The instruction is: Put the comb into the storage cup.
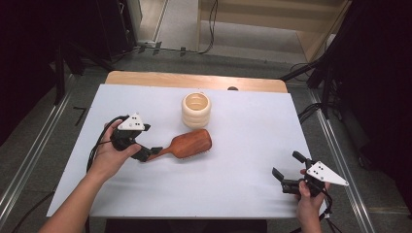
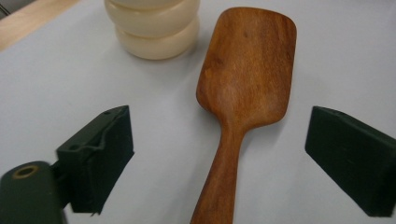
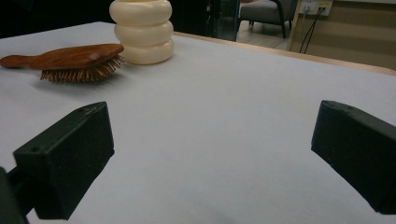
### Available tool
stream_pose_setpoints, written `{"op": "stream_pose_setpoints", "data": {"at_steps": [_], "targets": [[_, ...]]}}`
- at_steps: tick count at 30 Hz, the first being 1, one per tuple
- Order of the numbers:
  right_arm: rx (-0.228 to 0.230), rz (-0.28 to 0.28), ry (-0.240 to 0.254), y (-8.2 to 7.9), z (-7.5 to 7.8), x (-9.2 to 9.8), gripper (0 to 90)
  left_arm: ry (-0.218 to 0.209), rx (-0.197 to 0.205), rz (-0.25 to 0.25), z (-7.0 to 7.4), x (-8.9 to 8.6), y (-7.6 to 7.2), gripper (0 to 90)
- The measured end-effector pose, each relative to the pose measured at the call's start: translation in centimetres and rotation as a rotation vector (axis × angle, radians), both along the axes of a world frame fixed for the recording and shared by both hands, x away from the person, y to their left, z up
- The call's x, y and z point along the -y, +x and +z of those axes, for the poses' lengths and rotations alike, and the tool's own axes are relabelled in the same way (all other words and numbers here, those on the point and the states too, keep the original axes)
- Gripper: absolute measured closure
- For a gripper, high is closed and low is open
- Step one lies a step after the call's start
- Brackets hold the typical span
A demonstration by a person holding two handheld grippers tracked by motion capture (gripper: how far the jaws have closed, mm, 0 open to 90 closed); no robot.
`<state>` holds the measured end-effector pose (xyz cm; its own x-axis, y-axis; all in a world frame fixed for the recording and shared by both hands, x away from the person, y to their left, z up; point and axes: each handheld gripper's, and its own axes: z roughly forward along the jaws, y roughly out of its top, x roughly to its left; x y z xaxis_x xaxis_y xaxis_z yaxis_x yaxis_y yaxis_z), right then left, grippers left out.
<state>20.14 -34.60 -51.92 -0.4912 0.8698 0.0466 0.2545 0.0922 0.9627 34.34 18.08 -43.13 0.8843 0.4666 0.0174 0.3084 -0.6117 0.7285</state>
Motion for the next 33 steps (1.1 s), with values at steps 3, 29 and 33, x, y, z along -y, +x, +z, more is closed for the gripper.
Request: {"op": "stream_pose_setpoints", "data": {"at_steps": [3, 29, 33], "targets": [[0.001, 0.0, 0.002, 0.0, 0.0, 0.0, 0.0, 0.037, -0.01, -0.008, -0.2, 0.5, 0.3, 13.9], [-0.002, 0.001, -0.003, 0.0, 0.0, -0.1, 0.0, 0.266, -0.093, -0.101, -2.5, 4.0, 1.4, 35.8], [-0.003, 0.002, -0.004, 0.0, 0.0, -0.1, 0.0, 0.295, -0.097, -0.1, -3.1, 4.3, 1.5, 37.4]]}}
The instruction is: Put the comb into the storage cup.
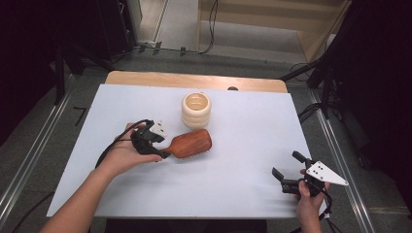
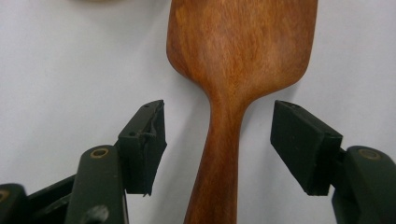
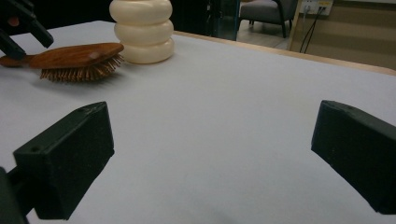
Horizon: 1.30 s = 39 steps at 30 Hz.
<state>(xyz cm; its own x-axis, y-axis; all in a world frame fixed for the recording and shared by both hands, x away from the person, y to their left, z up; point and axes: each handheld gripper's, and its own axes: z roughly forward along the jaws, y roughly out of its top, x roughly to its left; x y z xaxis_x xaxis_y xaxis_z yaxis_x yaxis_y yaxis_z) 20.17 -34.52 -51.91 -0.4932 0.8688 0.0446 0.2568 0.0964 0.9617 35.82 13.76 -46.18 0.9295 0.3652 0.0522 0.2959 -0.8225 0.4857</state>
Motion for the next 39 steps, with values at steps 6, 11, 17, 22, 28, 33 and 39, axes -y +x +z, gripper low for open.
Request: {"op": "stream_pose_setpoints", "data": {"at_steps": [6, 11, 17, 22, 28, 33, 39], "targets": [[-0.002, -0.001, -0.004, 0.0, 0.0, 0.0, 0.0, 0.054, -0.035, -0.021, -0.9, 0.6, 0.3, 44.3], [0.001, -0.002, -0.003, 0.0, 0.0, 0.0, 0.0, 0.087, -0.057, -0.03, -1.4, 0.9, 0.7, 51.9], [0.0, -0.001, -0.003, 0.1, 0.0, 0.0, 0.0, 0.111, -0.042, -0.03, -1.4, 1.4, 0.6, 57.3], [-0.001, -0.001, -0.004, 0.0, 0.0, 0.0, 0.0, 0.12, -0.046, -0.035, -1.4, 1.8, 0.8, 61.6], [-0.002, -0.002, -0.004, 0.1, 0.0, 0.0, 0.0, 0.115, -0.056, -0.047, -1.4, 2.0, 0.9, 65.8], [-0.002, -0.002, -0.007, 0.1, 0.0, -0.1, 0.0, 0.112, -0.042, -0.057, -1.5, 2.0, 0.5, 70.8], [-0.003, -0.006, -0.002, 0.1, 0.0, 0.0, 0.0, 0.104, -0.022, -0.084, -1.5, 1.8, 0.4, 72.4]]}}
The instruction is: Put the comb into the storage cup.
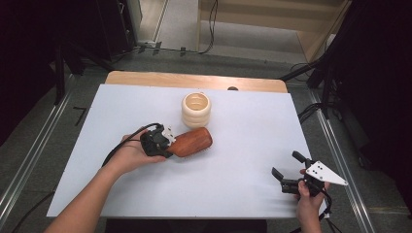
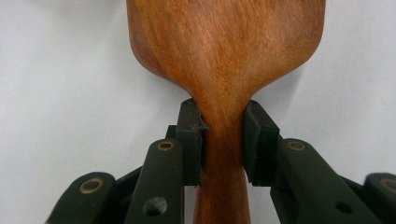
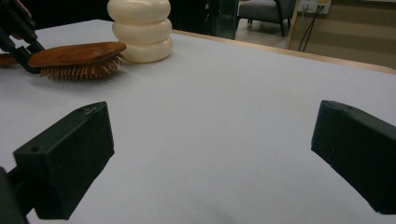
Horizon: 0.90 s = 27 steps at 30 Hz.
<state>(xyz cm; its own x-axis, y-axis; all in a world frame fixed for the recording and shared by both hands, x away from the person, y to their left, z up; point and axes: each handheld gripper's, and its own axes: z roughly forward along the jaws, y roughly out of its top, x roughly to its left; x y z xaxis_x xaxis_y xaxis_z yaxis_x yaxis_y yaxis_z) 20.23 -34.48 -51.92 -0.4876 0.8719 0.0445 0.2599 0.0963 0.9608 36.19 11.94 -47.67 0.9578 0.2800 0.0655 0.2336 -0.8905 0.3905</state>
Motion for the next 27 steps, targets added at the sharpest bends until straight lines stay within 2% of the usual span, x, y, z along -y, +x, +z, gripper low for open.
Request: {"op": "stream_pose_setpoints", "data": {"at_steps": [12, 16, 18, 19, 24, 27], "targets": [[-0.005, 0.002, -0.003, 0.0, 0.1, -0.1, 0.0, -0.096, 0.005, 0.035, -0.5, -1.0, -0.4, 72.8], [-0.006, 0.0, -0.011, -0.1, 0.1, -0.2, 0.0, -0.11, 0.012, 0.04, -0.5, -1.1, -0.6, 72.8], [-0.013, 0.002, -0.015, -0.1, 0.2, -0.2, 0.0, -0.123, 0.008, 0.04, -0.6, -1.2, -0.8, 72.8], [-0.018, 0.004, -0.016, -0.2, 0.3, -0.2, 0.0, -0.128, 0.025, 0.037, -0.6, -1.2, -1.0, 72.8], [-0.029, 0.003, -0.024, -0.2, 0.6, -0.4, 0.0, -0.162, 0.031, 0.045, -0.7, -1.5, -1.5, 72.8], [-0.053, 0.002, -0.033, -0.2, 0.8, -0.6, 0.0, -0.19, 0.04, 0.055, -0.5, -1.8, -1.7, 72.8]]}}
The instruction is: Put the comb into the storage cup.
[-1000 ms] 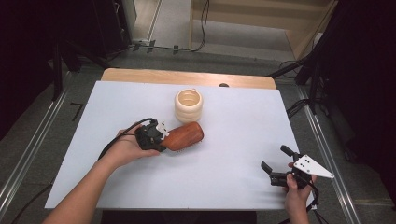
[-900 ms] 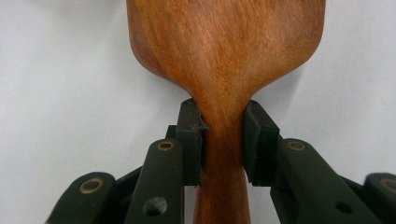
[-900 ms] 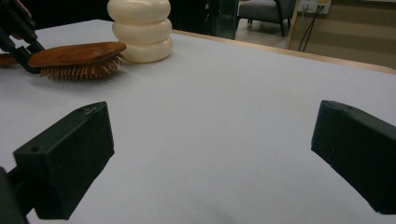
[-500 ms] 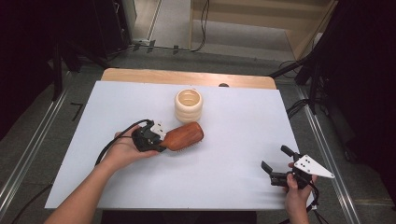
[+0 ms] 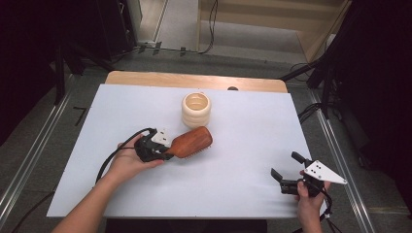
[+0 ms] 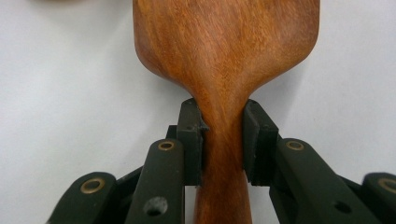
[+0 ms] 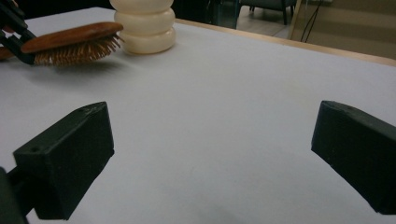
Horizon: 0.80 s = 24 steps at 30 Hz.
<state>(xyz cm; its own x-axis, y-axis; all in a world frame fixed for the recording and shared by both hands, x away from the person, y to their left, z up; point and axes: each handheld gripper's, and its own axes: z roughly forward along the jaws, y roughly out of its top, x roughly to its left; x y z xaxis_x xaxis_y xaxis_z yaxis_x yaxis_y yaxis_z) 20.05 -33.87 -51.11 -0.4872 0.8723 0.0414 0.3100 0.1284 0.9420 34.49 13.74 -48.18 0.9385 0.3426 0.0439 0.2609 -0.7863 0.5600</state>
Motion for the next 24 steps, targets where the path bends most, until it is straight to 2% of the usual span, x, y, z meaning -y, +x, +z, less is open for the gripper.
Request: {"op": "stream_pose_setpoints", "data": {"at_steps": [1, 5, 10, 14, 23, 24], "targets": [[-0.007, -0.001, -0.002, 0.0, 0.1, -0.1, 0.0, -0.005, 0.013, 0.006, 0.1, -0.1, -0.1, 72.8], [-0.024, -0.002, -0.019, 0.0, 0.6, -0.6, 0.0, -0.036, 0.016, 0.013, 0.7, -0.5, -0.3, 72.8], [-0.038, 0.01, 0.018, 0.2, 1.9, -1.7, 0.0, -0.081, 0.054, 0.036, 1.2, -0.9, -0.9, 72.8], [-0.038, 0.025, 0.031, 0.4, 2.5, -2.4, 0.0, -0.138, 0.06, 0.054, 1.6, -1.3, -1.1, 72.8], [-0.028, 0.077, 0.059, 1.5, 4.5, -4.8, 0.0, -0.197, 0.09, 0.077, 2.3, -1.5, -1.4, 72.8], [-0.024, 0.083, 0.056, 1.8, 5.1, -5.5, 0.0, -0.205, 0.091, 0.076, 2.3, -1.5, -1.5, 72.8]]}}
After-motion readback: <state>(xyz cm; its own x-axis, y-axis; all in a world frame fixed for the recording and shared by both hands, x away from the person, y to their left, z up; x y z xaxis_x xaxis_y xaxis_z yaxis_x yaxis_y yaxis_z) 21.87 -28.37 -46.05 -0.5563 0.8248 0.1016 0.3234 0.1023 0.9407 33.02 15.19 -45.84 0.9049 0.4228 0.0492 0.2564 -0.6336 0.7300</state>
